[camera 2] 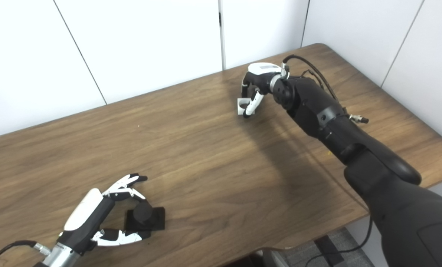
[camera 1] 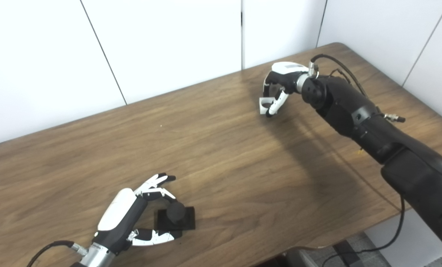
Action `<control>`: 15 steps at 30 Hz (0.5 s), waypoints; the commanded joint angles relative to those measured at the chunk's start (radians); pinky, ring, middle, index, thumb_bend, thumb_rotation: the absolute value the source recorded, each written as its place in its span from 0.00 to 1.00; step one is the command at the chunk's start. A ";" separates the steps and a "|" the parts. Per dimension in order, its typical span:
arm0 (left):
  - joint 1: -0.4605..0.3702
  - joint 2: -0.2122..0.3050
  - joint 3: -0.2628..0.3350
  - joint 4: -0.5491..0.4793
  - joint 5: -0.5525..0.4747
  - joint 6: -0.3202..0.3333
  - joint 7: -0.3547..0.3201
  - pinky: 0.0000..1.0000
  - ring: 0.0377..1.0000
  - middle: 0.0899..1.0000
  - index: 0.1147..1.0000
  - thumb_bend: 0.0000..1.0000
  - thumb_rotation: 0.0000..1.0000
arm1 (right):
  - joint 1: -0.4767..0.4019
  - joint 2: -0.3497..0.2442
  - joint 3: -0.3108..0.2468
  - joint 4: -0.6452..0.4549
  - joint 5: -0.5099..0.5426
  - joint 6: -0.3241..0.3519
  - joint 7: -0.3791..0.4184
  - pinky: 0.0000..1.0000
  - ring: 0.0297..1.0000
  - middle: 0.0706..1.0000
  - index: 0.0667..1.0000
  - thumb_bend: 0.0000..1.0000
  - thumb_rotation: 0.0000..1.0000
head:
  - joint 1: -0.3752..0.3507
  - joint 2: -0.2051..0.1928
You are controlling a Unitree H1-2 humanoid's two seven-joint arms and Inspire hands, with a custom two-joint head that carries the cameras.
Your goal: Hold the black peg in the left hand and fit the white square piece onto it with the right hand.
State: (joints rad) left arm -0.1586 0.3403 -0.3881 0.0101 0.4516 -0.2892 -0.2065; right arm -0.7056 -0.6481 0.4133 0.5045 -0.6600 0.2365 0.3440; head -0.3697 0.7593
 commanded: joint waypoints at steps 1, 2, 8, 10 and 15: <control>0.019 0.031 -0.008 0.006 0.039 0.031 -0.045 0.87 0.95 0.88 0.43 0.52 0.07 | 0.034 0.000 0.025 0.026 -0.036 -0.001 0.000 0.76 0.84 0.80 0.45 0.51 0.15 | 0.003 0.004; 0.019 0.031 -0.009 0.004 0.039 0.032 -0.046 0.87 0.95 0.88 0.43 0.52 0.06 | 0.035 0.001 0.025 0.027 -0.037 -0.001 -0.005 0.76 0.84 0.79 0.45 0.51 0.15 | 0.003 0.004; 0.028 0.031 -0.011 -0.001 0.040 0.034 -0.045 0.87 0.94 0.88 0.43 0.52 0.07 | 0.045 0.002 0.021 0.022 -0.030 0.006 -0.014 0.77 0.84 0.78 0.45 0.51 0.14 | 0.003 0.009; 0.030 0.031 -0.011 -0.004 0.039 0.039 -0.048 0.87 0.95 0.88 0.43 0.52 0.07 | 0.046 0.003 0.021 0.027 -0.029 0.002 -0.019 0.78 0.85 0.78 0.45 0.51 0.14 | 0.004 0.010; 0.035 0.032 -0.013 -0.006 0.036 0.041 -0.048 0.87 0.95 0.89 0.43 0.52 0.06 | 0.051 0.002 0.020 0.028 -0.027 -0.004 -0.023 0.77 0.83 0.77 0.45 0.51 0.14 | 0.003 0.013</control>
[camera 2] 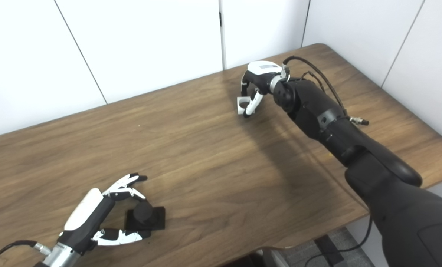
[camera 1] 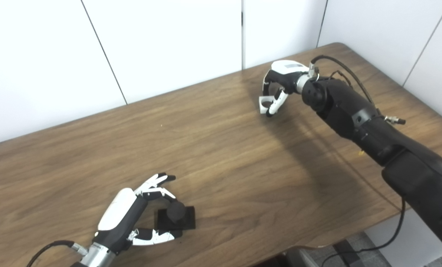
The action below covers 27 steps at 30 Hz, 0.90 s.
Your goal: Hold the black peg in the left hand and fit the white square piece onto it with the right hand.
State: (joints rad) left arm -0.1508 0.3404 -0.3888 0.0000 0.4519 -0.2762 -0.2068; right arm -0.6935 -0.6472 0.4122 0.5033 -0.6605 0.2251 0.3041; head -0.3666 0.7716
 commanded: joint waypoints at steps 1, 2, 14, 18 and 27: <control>0.028 0.031 -0.012 0.002 0.036 0.029 -0.048 0.87 0.95 0.89 0.43 0.52 0.06 | 0.041 0.001 0.020 0.026 -0.026 0.009 0.015 0.77 0.84 0.78 0.45 0.51 0.14 | -0.001 0.000; 0.028 0.031 -0.013 0.001 0.037 0.029 -0.048 0.87 0.95 0.89 0.43 0.52 0.06 | 0.043 0.002 0.017 0.024 -0.024 0.010 0.013 0.77 0.84 0.77 0.45 0.51 0.14 | 0.000 0.000; 0.019 0.029 -0.012 0.028 0.037 0.010 -0.036 0.86 0.94 0.88 0.43 0.52 0.07 | 0.066 -0.018 -0.033 -0.111 -0.010 -0.036 -0.031 0.72 0.81 0.74 0.44 0.52 0.14 | 0.003 -0.003; 0.016 0.029 -0.011 0.029 0.043 0.010 -0.037 0.85 0.94 0.88 0.43 0.52 0.07 | 0.057 -0.032 -0.045 -0.170 -0.018 -0.049 -0.029 0.73 0.82 0.75 0.44 0.51 0.14 | 0.003 -0.003; 0.011 0.026 -0.013 0.033 0.046 0.017 -0.042 0.85 0.94 0.88 0.43 0.52 0.07 | 0.032 -0.064 -0.084 -0.313 -0.023 -0.065 0.040 0.70 0.80 0.75 0.45 0.51 0.14 | 0.007 -0.007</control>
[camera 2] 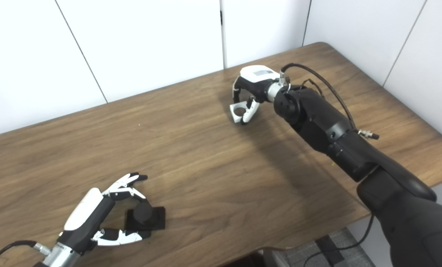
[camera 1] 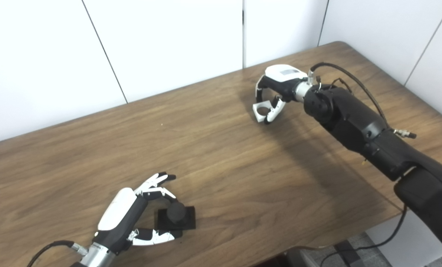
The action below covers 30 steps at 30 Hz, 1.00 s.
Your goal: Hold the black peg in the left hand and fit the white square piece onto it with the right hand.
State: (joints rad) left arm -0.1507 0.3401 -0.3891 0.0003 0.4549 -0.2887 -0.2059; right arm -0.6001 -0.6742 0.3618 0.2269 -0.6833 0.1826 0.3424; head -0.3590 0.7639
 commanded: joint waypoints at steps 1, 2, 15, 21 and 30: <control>0.010 0.026 -0.013 0.035 0.043 0.028 -0.042 0.85 0.94 0.88 0.43 0.52 0.07 | -0.064 -0.040 -0.038 -0.045 0.002 -0.025 0.007 0.70 0.81 0.74 0.45 0.52 0.14 | 0.004 0.002; 0.010 0.025 -0.013 0.035 0.043 0.029 -0.042 0.86 0.94 0.88 0.43 0.52 0.07 | -0.066 -0.043 -0.044 -0.054 0.005 -0.028 0.014 0.70 0.81 0.74 0.45 0.52 0.14 | 0.005 0.003; 0.011 0.018 -0.016 0.025 0.048 0.053 -0.049 0.88 0.95 0.89 0.43 0.52 0.07 | -0.073 -0.060 -0.081 -0.181 0.019 -0.085 0.078 0.73 0.81 0.74 0.44 0.51 0.14 | 0.045 0.009; 0.010 0.011 -0.022 0.034 0.061 0.052 -0.040 0.88 0.95 0.89 0.43 0.52 0.07 | -0.072 -0.053 -0.086 -0.272 0.031 -0.107 0.120 0.72 0.82 0.75 0.44 0.51 0.14 | 0.098 0.016; 0.006 -0.007 -0.029 0.029 0.078 0.077 -0.041 0.89 0.96 0.90 0.43 0.52 0.07 | -0.064 -0.030 -0.097 -0.361 0.069 -0.162 0.146 0.68 0.80 0.74 0.44 0.51 0.15 | 0.193 0.020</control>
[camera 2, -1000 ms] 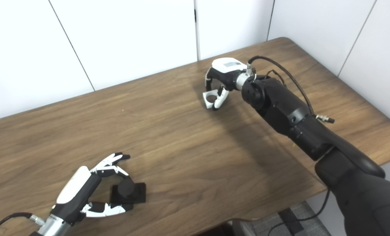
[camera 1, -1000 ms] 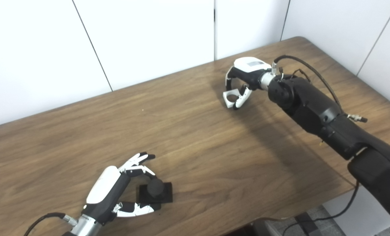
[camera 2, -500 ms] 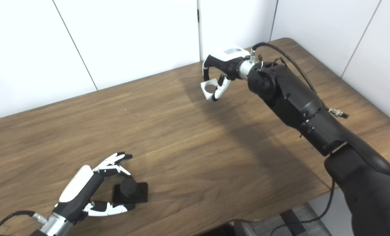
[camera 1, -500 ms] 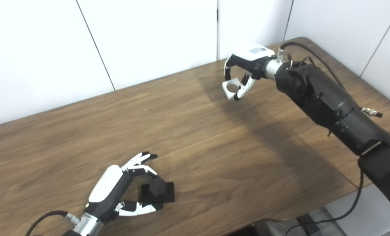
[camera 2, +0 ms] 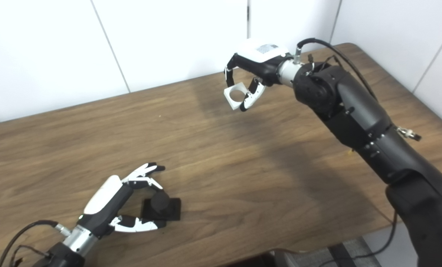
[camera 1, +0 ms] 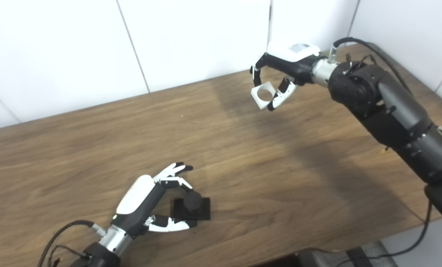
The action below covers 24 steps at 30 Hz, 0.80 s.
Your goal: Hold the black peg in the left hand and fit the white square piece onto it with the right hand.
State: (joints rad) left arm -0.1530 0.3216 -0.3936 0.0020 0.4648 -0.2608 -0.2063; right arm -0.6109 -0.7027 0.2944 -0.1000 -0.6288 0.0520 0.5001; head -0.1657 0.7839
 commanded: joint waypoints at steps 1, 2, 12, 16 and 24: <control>0.009 0.008 -0.025 0.029 0.070 0.053 -0.039 0.89 0.96 0.90 0.43 0.52 0.07 | -0.051 0.003 -0.029 -0.045 0.019 -0.036 -0.010 0.68 0.80 0.74 0.44 0.51 0.15 | 0.016 -0.002; 0.010 0.006 -0.025 0.030 0.073 0.056 -0.038 0.90 0.97 0.90 0.43 0.52 0.07 | -0.050 0.005 -0.028 -0.051 0.021 -0.044 -0.009 0.67 0.80 0.74 0.44 0.52 0.14 | 0.027 -0.004; 0.009 -0.020 -0.040 0.041 0.102 0.075 -0.033 0.88 0.97 0.91 0.43 0.52 0.08 | -0.026 0.007 -0.043 -0.088 0.061 -0.129 0.014 0.63 0.78 0.74 0.44 0.51 0.15 | 0.155 0.003; 0.005 -0.032 -0.049 0.041 0.112 0.093 -0.038 0.90 0.98 0.91 0.43 0.52 0.08 | -0.008 0.015 -0.050 -0.150 0.078 -0.124 0.039 0.65 0.79 0.73 0.44 0.51 0.15 | 0.196 -0.006; -0.009 -0.058 -0.066 0.071 0.128 0.091 -0.010 0.90 0.97 0.91 0.43 0.52 0.08 | 0.013 0.030 -0.053 -0.218 0.129 -0.138 0.058 0.66 0.78 0.73 0.44 0.52 0.14 | 0.253 0.000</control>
State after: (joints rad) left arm -0.1705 0.2652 -0.4239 0.0133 0.5144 -0.2121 -0.1844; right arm -0.5660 -0.6737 0.2623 -0.2725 -0.5249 -0.0608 0.5580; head 0.0828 0.7823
